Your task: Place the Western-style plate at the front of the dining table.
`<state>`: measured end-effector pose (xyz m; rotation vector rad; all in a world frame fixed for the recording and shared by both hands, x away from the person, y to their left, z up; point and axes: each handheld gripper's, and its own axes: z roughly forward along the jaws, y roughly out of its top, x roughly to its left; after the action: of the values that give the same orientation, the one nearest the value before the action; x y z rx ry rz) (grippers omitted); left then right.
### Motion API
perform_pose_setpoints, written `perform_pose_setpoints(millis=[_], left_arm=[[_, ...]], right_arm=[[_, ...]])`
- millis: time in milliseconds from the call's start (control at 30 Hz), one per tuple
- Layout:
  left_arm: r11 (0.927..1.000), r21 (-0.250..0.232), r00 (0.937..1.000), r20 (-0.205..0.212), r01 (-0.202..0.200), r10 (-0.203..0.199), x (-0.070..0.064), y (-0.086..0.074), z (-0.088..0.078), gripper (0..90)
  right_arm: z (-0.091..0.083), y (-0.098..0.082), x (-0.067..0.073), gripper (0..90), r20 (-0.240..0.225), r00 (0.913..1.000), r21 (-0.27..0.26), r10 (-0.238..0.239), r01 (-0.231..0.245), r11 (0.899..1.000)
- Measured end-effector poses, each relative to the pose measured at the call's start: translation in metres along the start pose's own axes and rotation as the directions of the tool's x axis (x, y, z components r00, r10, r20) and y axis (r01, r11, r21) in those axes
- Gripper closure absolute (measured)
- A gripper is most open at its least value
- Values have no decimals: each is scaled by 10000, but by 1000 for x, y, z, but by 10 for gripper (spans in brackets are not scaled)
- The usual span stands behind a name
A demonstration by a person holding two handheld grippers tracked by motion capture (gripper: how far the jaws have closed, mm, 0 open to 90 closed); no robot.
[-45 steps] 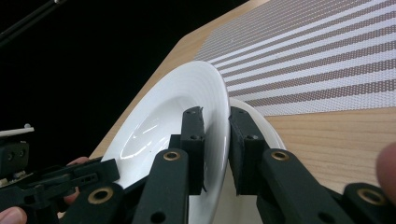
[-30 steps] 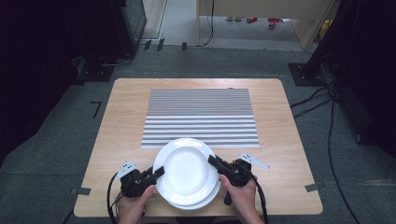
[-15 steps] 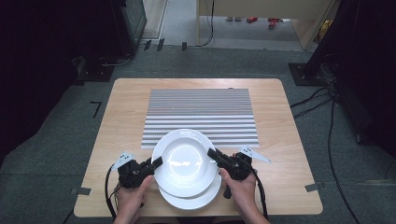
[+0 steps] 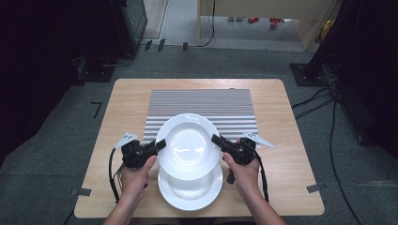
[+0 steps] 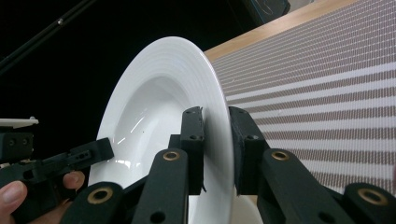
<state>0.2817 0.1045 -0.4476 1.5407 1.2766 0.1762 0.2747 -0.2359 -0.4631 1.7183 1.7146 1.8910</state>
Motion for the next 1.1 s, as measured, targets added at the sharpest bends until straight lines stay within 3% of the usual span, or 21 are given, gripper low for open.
perform_pose_setpoints(millis=[433, 633, 933, 1100], left_arm=[[9998, 190, 10000, -19, 12, -12, 2, 43, 38, 725], [9993, 339, 9998, -136, 160, -155, 6, 59, 60, 724], [9976, 623, 9987, -434, 294, -267, 13, 79, 95, 724], [9921, 1033, 9961, -606, 705, -645, 25, 83, 119, 720]], right_arm=[[22, 41, -17, 775, 382, 9991, 170, 200, -207, 9996], [36, 60, -29, 774, 590, 9969, 234, 518, -533, 9983], [61, 79, -52, 757, 1142, 9893, 286, 908, -947, 9951], [75, 84, -66, 757, 1483, 9804, 187, 1300, -1343, 9908]])
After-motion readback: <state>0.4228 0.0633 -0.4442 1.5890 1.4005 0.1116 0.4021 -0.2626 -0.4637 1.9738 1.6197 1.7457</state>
